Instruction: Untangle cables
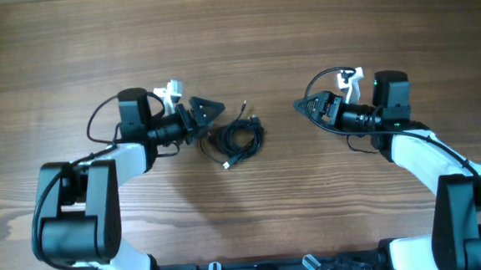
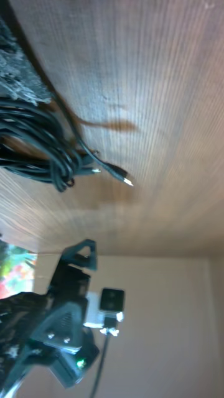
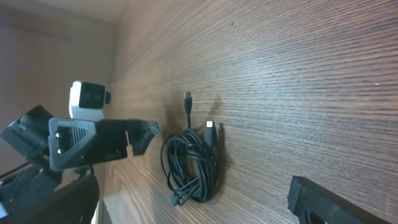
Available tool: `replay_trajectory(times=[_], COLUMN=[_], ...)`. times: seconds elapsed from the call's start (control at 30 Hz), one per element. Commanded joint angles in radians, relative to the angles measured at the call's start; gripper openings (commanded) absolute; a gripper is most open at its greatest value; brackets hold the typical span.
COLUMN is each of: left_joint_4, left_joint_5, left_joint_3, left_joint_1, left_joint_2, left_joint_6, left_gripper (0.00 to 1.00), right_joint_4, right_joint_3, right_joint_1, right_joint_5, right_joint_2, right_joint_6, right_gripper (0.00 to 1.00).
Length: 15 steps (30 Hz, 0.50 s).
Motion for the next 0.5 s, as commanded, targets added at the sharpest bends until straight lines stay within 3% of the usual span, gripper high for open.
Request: replay_trajectory(times=[0.0,0.13,0.23,0.33,0.4,0.47], left_joint_4=[-0.144,-0.403,-0.557,-0.592,-0.57,-0.55], left_joint_5=[-0.204,-0.494,-0.724,-0.856,-0.885,-0.885], left_joint_3=[0.024,0.111,0.155,0.156,0.156,0.156], left_joint_1=[-0.108,-0.275,-0.351,-0.397,-0.411,-0.42], left_joint_2=[-0.063,-0.073,-0.073,-0.067,-0.054,-0.022], left_joint_6=[-0.053,0.007,0.048,0.104,0.12,0.12], left_gripper=[0.99,0.99,0.93,0.73,0.52,0.45], right_joint_4=[0.002,0.0,0.0,0.0,0.0,-0.006], right_joint_3=[0.0,0.0,0.0,0.0,0.0,0.0], right_joint_1=[0.0,0.0,0.0,0.0,0.0,0.0], right_joint_5=[0.024,0.028,0.028,0.028,0.028,0.028], right_joint_2=[0.0,0.0,0.0,0.0,0.0,0.0], right_joint_6=[0.013,0.013,0.013,0.013,0.013,0.013], right_gripper=[1.0,1.0,1.0,1.0,1.0,1.0])
